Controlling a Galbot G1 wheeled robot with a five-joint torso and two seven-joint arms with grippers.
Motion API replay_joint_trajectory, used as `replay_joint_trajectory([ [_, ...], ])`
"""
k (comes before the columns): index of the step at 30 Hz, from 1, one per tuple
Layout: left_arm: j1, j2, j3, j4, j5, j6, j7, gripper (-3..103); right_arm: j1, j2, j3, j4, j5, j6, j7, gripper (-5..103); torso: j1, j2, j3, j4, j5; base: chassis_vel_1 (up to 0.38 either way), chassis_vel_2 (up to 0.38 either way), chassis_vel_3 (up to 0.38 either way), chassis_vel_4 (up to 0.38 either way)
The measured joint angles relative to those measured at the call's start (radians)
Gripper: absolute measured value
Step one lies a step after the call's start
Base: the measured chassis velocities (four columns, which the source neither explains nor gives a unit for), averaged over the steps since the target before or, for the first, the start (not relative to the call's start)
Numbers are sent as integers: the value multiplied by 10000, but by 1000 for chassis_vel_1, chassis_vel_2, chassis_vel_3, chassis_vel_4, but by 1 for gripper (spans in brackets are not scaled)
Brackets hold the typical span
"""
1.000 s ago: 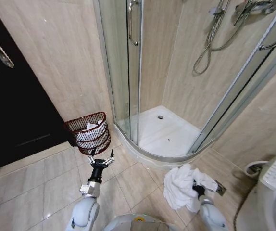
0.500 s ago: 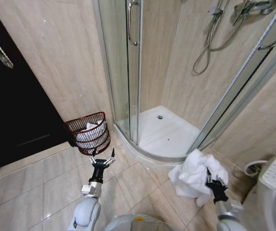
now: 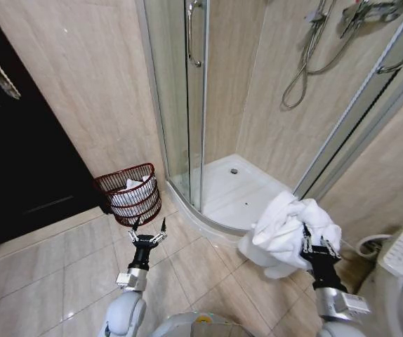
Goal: Discard the used towel into the hamper.
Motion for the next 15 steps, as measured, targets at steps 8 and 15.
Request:
replay_joint_trajectory([
  [8,-56,-11,40,0,-10,175,10,100,-65,8,-857,76,-767,-110,176,17,0,0,0,-1,-3,0,0,0,0],
  [15,-125,60,-12,-41,-11,291,12,100,66,107,-1418,85,-1242,-151,247,17,0,0,0,0,-3,0,0,0,0],
])
